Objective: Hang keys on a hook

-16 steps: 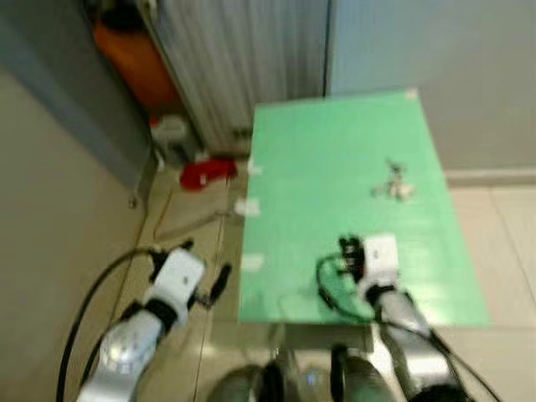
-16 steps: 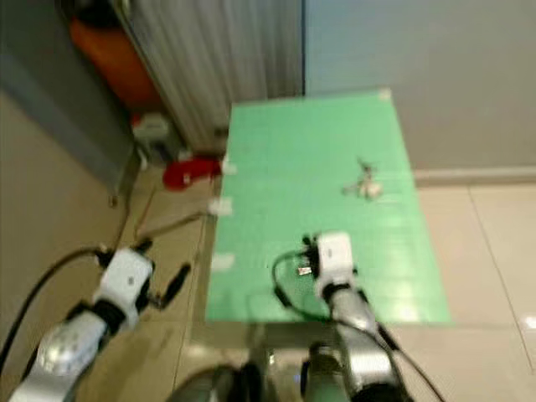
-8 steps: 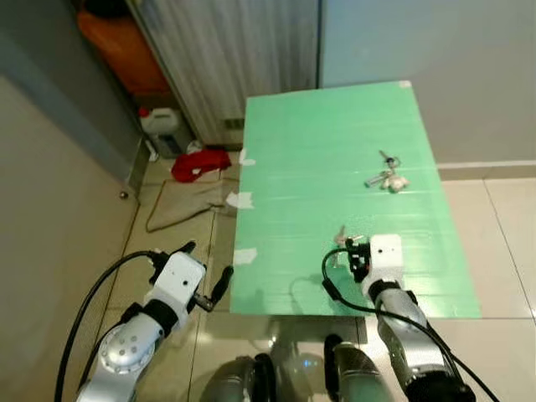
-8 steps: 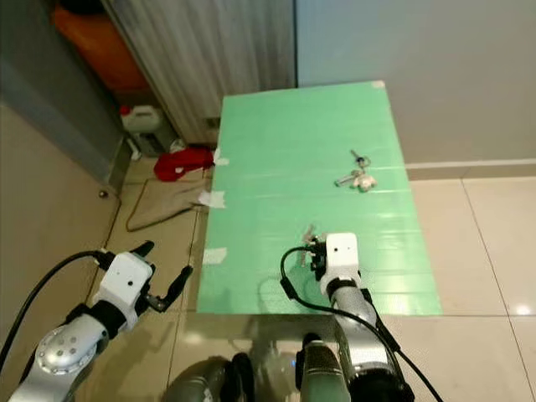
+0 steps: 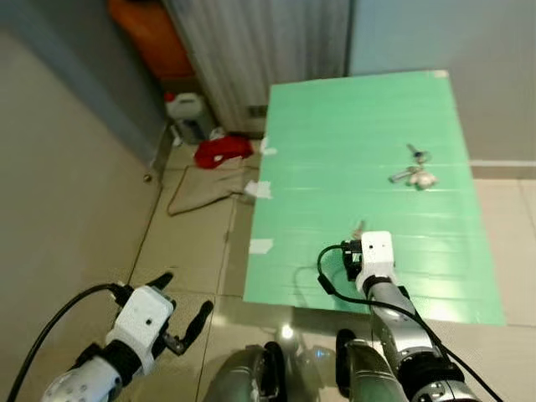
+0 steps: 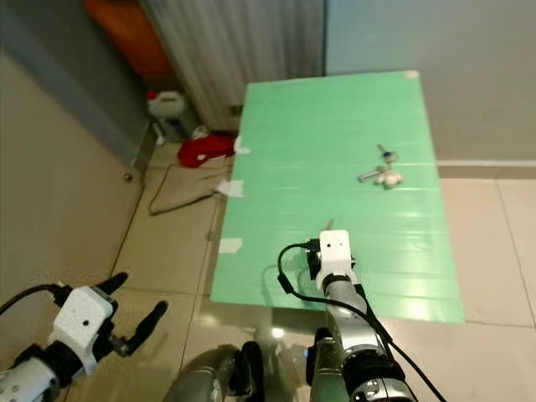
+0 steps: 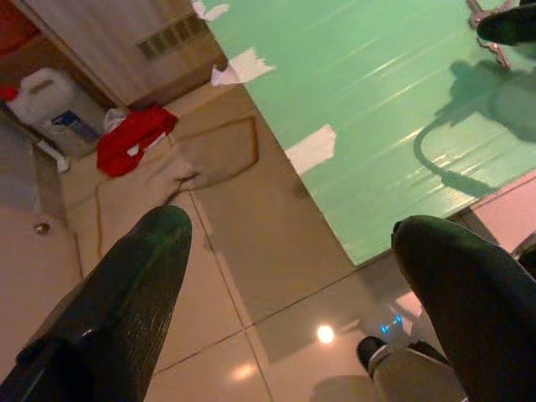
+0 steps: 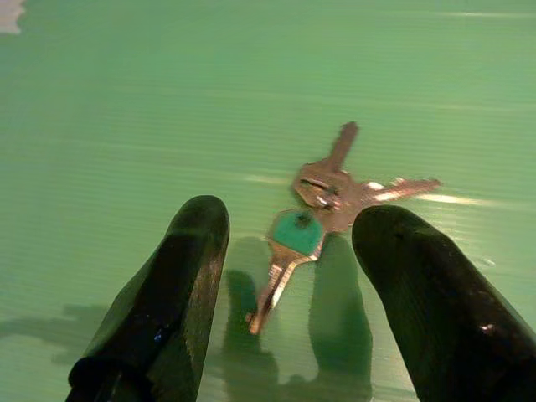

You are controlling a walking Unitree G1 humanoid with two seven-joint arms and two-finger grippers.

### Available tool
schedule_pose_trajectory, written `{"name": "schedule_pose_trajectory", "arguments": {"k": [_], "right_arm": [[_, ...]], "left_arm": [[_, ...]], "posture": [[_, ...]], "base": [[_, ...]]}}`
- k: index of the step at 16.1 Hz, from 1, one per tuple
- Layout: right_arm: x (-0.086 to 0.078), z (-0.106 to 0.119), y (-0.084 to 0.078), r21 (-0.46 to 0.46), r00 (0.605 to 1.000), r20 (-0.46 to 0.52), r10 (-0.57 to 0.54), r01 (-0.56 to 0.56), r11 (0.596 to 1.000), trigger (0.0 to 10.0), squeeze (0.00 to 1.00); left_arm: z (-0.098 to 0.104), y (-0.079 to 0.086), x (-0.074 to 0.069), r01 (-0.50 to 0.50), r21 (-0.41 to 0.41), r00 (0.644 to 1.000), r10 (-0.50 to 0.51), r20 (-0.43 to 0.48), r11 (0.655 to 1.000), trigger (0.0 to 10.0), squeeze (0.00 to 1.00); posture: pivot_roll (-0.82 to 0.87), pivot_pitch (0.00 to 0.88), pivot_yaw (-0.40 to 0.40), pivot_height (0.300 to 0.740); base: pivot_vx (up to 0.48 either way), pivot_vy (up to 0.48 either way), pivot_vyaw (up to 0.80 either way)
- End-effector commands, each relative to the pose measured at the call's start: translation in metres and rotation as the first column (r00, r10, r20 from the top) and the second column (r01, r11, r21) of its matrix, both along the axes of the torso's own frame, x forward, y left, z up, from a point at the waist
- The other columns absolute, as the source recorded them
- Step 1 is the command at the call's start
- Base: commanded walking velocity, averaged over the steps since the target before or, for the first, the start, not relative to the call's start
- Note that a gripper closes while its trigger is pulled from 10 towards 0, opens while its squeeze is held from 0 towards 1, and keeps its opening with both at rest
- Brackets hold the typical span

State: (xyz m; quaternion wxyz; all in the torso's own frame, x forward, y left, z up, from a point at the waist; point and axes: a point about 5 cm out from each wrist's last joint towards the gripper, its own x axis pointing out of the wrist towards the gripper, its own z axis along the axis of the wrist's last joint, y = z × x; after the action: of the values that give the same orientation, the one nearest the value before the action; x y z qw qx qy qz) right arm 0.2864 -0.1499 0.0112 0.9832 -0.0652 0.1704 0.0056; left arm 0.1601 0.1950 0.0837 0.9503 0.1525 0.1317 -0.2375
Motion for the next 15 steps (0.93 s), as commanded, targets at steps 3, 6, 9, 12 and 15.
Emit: {"name": "schedule_pose_trajectory", "arguments": {"k": [3, 6, 9, 12, 15], "right_arm": [[-0.001, -0.004, 0.004, -0.028, 1.0, 0.001, -0.02, 0.02, 0.999, 10.0, 0.0], [0.002, -0.004, 0.003, -0.02, 0.998, -0.001, -0.061, 0.061, 0.998, 10.0, 0.0], [0.004, -0.007, 0.004, 0.002, 0.994, -0.022, -0.103, 0.103, 0.995, 10.0, 0.0], [0.008, -0.006, 0.003, 0.013, 0.991, -0.035, -0.129, 0.13, 0.991, 10.0, 0.0], [0.016, 0.001, 0.0, -0.013, 0.989, -0.01, -0.146, 0.146, 0.989, 10.0, 0.0]], "left_arm": [[0.006, 0.004, -0.005, -0.022, 0.015, 1.0, 0.022, 0.003, 1.0, 10.0, 0.0], [0.007, 0.003, -0.008, -0.02, 0.014, 1.0, 0.02, 0.003, 1.0, 10.0, 0.0], [0.009, 0.004, -0.012, -0.021, 0.022, 1.0, 0.021, 0.002, 1.0, 10.0, 0.0], [0.011, 0.004, -0.013, -0.016, 0.022, 1.0, 0.016, 0.001, 1.0, 10.0, 0.0], [0.012, 0.004, -0.014, -0.013, 0.024, 1.0, 0.013, 0.0, 1.0, 10.0, 0.0]], "posture": [[0.13, 0.298, 0.186, 0.74], [0.14, 0.3, 0.183, 0.74], [0.15, 0.304, 0.191, 0.74], [0.16, 0.313, 0.204, 0.74], [0.17, 0.318, 0.208, 0.74]], "base": [[0.0, 0.0, 0.0], [0.0, 0.0, 0.0], [0.0, 0.0, 0.0], [0.0, 0.0, 0.0], [0.0, 0.0, 0.0]]}}
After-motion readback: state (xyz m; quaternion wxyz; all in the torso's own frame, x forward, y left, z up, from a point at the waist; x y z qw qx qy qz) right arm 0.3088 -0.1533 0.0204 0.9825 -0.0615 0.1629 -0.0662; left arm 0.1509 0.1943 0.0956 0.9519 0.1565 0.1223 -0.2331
